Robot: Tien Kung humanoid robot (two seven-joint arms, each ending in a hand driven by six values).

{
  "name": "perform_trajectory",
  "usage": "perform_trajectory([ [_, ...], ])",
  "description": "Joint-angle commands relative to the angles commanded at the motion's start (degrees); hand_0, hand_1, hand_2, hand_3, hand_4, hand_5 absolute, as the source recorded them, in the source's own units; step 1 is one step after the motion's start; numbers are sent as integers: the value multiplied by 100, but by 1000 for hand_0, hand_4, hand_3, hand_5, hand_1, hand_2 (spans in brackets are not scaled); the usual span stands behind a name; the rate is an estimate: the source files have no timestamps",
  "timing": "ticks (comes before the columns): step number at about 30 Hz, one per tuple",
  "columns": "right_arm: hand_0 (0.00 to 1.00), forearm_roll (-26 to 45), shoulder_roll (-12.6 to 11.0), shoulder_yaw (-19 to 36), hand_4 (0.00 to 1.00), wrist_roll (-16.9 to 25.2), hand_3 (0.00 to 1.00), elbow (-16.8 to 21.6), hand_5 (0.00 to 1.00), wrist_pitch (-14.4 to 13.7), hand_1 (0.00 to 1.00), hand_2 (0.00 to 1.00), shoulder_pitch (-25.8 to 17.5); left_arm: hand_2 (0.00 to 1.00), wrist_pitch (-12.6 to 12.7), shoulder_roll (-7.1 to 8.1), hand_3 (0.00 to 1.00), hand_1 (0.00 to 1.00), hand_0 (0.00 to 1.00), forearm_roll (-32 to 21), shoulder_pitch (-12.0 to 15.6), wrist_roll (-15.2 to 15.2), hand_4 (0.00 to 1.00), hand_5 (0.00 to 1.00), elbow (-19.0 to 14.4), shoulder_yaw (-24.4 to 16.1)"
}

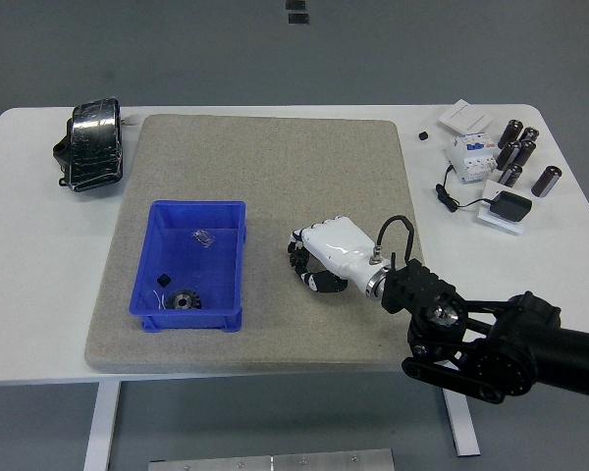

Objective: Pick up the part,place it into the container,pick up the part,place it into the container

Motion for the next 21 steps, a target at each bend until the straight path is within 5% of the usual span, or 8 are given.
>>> perform_trajectory([
  [5, 344, -214, 78, 252, 564, -115, 627, 525, 2, -26, 482, 463, 150, 660, -5, 1, 585, 678, 694, 48, 7, 21, 728, 292, -3, -37],
  [7, 390, -289, 200, 323, 517, -155, 656, 697, 59, -27, 535, 549, 221, 660, -7, 4, 585, 678, 694, 68, 10, 29, 727, 292, -4, -52],
  [13, 390, -399, 728, 339, 517, -236, 656, 799, 59, 48, 535, 549, 358, 660, -14, 0, 585, 678, 694, 110, 11, 48, 727, 292, -10, -75],
  [14, 548, -422, 821, 293, 483, -254, 666, 781, 303, 64, 678, 663, 385, 661, -16, -1, 585, 678, 694, 118, 11, 51, 728, 292, -11, -78],
  [19, 548, -556, 1098, 46, 483, -384, 666, 651, 303, 211, 678, 663, 487, 661, -19, 2, 585, 678, 694, 154, 12, 66, 728, 292, -14, -100],
  [20, 760, -584, 1150, -23, 564, -418, 713, 606, 349, 257, 816, 796, 503, 660, -21, 3, 584, 678, 694, 159, 11, 68, 727, 292, -15, -102],
  [21, 760, -598, 1184, -78, 564, -446, 713, 573, 349, 293, 816, 796, 513, 660, -20, 3, 584, 678, 694, 163, 11, 69, 727, 292, -15, -105],
])
